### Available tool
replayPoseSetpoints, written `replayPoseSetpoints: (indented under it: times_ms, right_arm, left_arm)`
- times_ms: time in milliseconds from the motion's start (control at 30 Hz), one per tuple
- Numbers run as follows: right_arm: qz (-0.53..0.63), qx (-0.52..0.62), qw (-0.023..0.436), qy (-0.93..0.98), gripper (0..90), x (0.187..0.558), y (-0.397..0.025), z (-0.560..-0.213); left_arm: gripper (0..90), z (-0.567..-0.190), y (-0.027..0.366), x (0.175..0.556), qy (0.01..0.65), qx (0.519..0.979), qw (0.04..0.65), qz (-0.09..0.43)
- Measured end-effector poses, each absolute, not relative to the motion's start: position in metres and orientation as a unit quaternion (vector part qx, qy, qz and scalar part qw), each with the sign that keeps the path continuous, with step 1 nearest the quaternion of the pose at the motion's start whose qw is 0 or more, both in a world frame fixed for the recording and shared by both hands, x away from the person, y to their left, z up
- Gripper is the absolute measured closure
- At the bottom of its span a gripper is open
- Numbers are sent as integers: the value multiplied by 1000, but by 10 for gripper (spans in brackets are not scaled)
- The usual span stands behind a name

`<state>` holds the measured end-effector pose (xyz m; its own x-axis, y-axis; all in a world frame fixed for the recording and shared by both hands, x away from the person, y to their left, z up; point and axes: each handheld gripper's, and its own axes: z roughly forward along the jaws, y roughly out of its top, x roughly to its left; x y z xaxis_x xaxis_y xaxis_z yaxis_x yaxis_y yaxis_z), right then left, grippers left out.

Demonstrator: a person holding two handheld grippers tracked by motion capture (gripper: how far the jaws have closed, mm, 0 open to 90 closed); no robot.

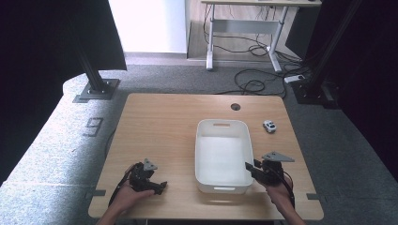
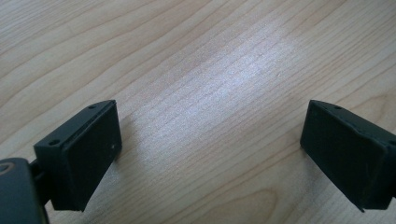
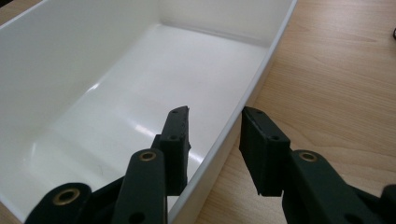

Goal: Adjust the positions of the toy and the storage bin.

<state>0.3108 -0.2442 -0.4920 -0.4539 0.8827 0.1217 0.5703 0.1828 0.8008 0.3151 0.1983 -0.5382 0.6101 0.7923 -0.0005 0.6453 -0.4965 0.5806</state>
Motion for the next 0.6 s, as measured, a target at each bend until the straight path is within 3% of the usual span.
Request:
replayPoseSetpoints:
  times_ms: [600]
  right_arm:
    - [412,489,193,744,640,314,-242,-494]
  left_arm:
    - [54,-538,198,315,421,854,274,134]
